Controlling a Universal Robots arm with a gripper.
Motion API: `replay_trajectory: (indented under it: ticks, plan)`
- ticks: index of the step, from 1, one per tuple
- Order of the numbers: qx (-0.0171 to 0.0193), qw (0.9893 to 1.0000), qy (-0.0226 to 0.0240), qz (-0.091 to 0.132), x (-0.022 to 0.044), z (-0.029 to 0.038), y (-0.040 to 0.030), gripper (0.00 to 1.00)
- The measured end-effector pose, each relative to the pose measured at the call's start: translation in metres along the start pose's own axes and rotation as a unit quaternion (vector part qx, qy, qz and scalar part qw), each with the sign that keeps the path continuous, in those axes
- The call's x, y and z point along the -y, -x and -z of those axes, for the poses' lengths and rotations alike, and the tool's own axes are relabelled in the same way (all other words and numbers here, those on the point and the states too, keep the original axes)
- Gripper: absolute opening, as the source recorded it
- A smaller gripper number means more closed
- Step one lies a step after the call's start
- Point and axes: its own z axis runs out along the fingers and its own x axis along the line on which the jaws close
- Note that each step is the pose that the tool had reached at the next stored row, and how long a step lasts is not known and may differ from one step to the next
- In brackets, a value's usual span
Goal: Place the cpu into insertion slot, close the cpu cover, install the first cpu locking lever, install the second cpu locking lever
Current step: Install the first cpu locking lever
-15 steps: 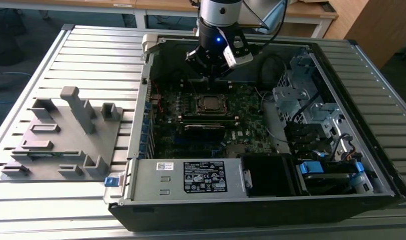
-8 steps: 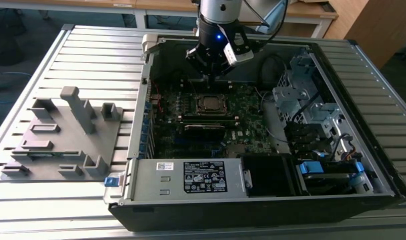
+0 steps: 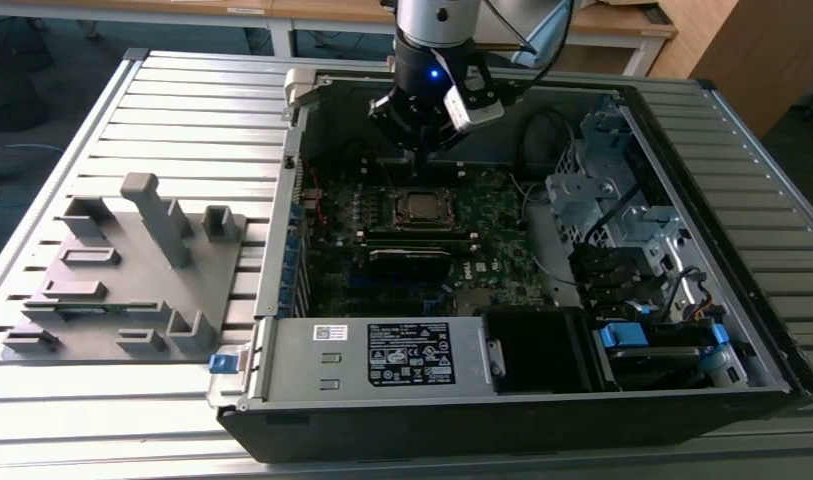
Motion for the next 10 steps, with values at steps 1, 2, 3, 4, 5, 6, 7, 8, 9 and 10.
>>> replay_trajectory:
  ticks: [1, 2, 3, 4, 5, 6, 7, 8, 9, 10]
  plan:
    - [0.0001, 1.0, 0.0001, 0.0, 0.0002, -0.0001, -0.0022, 0.1]
    - [0.0002, 1.0, 0.0001, 0.0, 0.0004, -0.0002, -0.0044, 0.1]
    - [0.0003, 1.0, 0.0001, 0.0, 0.0007, -0.0002, -0.0066, 0.1]
    - [0.0004, 1.0, 0.0, 0.0, 0.0009, -0.0002, -0.0088, 0.1]
    - [0.0005, 1.0, 0.0, 0.0, 0.0011, -0.0003, -0.0114, 0.1]
    - [0.0007, 1.0, 0.0001, 0.0, 0.0013, -0.0003, -0.0139, 0.1]
    - [0.0009, 1.0, 0.0001, 0.0, 0.0015, -0.0004, -0.0164, 0.1]
    - [0.001, 1.0, 0.0001, 0.0, 0.0018, -0.0004, -0.0187, 0.1]
    - [0.0011, 1.0, 0.0001, 0.0, 0.002, -0.0004, -0.021, 0.1]
    - [0.0013, 1.0, 0.0001, 0.0, 0.0022, -0.0004, -0.023, 0.1]
